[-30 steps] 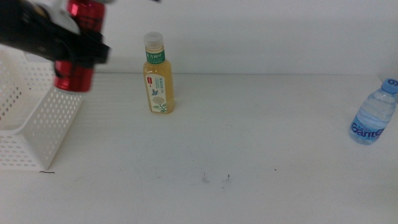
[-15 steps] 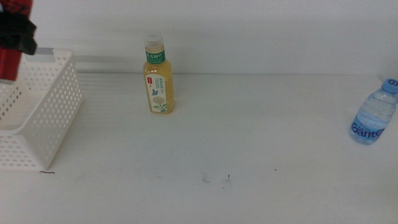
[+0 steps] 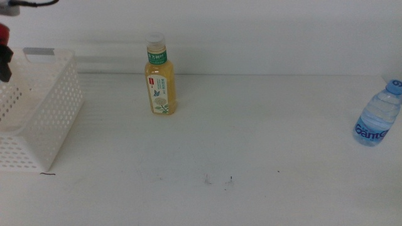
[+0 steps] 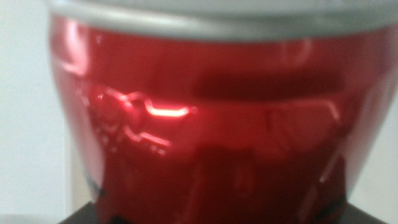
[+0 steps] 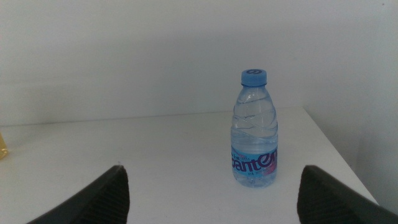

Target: Use arms to grab the bottles and put them into the dustbin to the left of the table.

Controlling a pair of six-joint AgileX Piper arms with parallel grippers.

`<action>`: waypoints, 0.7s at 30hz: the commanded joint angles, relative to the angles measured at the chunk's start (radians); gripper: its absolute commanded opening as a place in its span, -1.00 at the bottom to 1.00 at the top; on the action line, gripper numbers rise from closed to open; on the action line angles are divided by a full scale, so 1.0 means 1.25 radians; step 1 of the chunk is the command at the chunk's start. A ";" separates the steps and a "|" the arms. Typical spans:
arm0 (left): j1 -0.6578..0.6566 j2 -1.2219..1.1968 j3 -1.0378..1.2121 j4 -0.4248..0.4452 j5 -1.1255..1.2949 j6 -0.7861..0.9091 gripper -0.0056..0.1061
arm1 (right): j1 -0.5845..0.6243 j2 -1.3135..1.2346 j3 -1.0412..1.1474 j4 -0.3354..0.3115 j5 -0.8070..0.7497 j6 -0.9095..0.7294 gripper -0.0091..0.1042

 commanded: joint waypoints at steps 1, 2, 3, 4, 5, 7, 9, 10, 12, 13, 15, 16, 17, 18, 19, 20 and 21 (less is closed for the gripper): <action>0.014 0.015 -0.013 0.001 -0.031 -0.002 -0.38 | -0.007 -0.003 0.003 -0.002 -0.010 -0.001 0.80; 0.014 0.025 -0.013 0.001 -0.036 -0.002 -0.38 | -0.007 -0.003 0.003 -0.002 -0.010 -0.001 0.80; 0.016 0.032 -0.013 0.001 -0.039 -0.002 -0.38 | -0.007 -0.003 0.003 -0.002 -0.010 -0.001 0.80; 0.016 0.043 -0.013 0.003 -0.043 -0.002 -0.38 | -0.007 -0.003 0.003 -0.002 -0.010 -0.001 0.80; 0.016 0.053 -0.013 0.003 -0.047 -0.002 -0.38 | -0.007 -0.003 0.003 -0.002 -0.010 -0.001 0.80; 0.016 0.070 -0.013 0.005 -0.052 0.000 -0.38 | -0.007 -0.003 0.003 -0.002 -0.010 -0.001 0.80; 0.016 0.085 -0.013 0.005 -0.055 0.000 -0.38 | -0.007 -0.003 0.003 -0.002 -0.010 -0.001 0.80; 0.016 0.096 -0.013 0.001 -0.055 0.000 -0.38 | -0.007 -0.003 0.003 -0.002 -0.010 -0.001 0.80; 0.016 0.109 -0.012 0.001 -0.055 0.000 -0.38 | -0.007 -0.003 0.003 -0.002 -0.010 -0.001 0.80; 0.016 0.117 -0.010 0.001 -0.057 0.000 -0.38 | -0.007 -0.003 0.003 -0.002 -0.010 -0.001 0.80; 0.016 0.133 -0.010 0.001 -0.060 0.000 -0.38 | -0.007 -0.003 0.003 -0.002 -0.010 -0.001 0.80; 0.016 0.140 -0.010 0.001 -0.064 0.000 -0.38 | -0.007 -0.003 0.003 -0.002 -0.010 -0.001 0.80; 0.016 0.148 -0.010 0.001 -0.068 -0.001 -0.38 | -0.007 -0.003 0.003 -0.002 -0.010 -0.001 0.80; 0.016 0.154 -0.010 0.001 -0.072 -0.005 -0.38 | -0.007 -0.003 0.003 -0.002 -0.010 -0.001 0.80; 0.016 0.158 -0.009 0.001 -0.073 -0.006 -0.38 | -0.007 -0.003 0.003 -0.002 -0.010 -0.001 0.80; 0.016 0.160 -0.009 -0.003 -0.075 -0.006 -0.36 | -0.007 -0.003 0.003 -0.002 -0.010 -0.001 0.80; 0.016 0.162 -0.009 -0.005 -0.077 -0.006 -0.34 | -0.007 -0.003 0.003 -0.002 -0.010 -0.001 0.80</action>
